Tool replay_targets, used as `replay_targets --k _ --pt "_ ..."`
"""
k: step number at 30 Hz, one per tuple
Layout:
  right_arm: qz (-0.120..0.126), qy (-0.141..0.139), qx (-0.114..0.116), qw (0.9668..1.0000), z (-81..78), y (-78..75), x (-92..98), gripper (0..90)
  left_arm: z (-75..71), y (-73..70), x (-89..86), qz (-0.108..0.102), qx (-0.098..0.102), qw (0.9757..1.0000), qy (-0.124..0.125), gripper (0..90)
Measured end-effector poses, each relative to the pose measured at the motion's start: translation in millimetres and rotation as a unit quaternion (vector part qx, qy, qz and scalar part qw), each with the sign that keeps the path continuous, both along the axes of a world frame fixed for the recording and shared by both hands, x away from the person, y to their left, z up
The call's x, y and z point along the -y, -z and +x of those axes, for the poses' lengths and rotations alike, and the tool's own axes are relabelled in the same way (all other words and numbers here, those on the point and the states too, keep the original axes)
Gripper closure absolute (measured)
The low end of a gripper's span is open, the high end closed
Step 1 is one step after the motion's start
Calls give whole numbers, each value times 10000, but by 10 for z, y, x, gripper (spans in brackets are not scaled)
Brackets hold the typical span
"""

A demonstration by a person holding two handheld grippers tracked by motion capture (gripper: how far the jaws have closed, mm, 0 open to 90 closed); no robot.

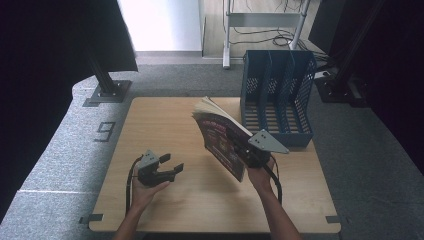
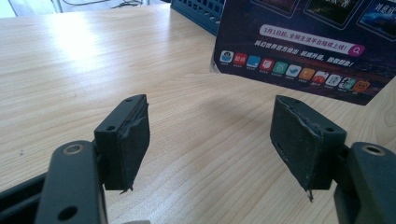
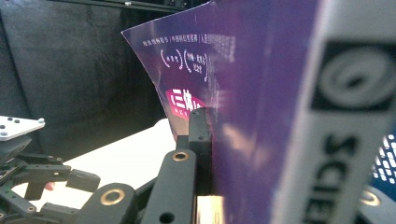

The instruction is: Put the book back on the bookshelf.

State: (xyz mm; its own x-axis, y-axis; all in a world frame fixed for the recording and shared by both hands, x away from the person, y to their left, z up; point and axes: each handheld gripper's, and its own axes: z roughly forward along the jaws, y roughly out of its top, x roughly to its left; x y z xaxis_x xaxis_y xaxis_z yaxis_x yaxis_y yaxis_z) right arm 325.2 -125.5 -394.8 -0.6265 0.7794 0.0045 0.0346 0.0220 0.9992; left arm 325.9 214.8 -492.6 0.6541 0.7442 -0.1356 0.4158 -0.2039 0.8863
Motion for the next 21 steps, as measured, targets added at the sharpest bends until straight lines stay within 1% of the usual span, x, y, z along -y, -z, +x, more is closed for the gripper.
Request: replay_targets --k 10,21 --pt "31 82 29 10000 22 -67 52 815 1 0 -18 -25 -20 10000 -13 287" --pt "92 235 89 9996 57 -186 148 815 -6 -5 -21 -61 -23 10000 -19 289"
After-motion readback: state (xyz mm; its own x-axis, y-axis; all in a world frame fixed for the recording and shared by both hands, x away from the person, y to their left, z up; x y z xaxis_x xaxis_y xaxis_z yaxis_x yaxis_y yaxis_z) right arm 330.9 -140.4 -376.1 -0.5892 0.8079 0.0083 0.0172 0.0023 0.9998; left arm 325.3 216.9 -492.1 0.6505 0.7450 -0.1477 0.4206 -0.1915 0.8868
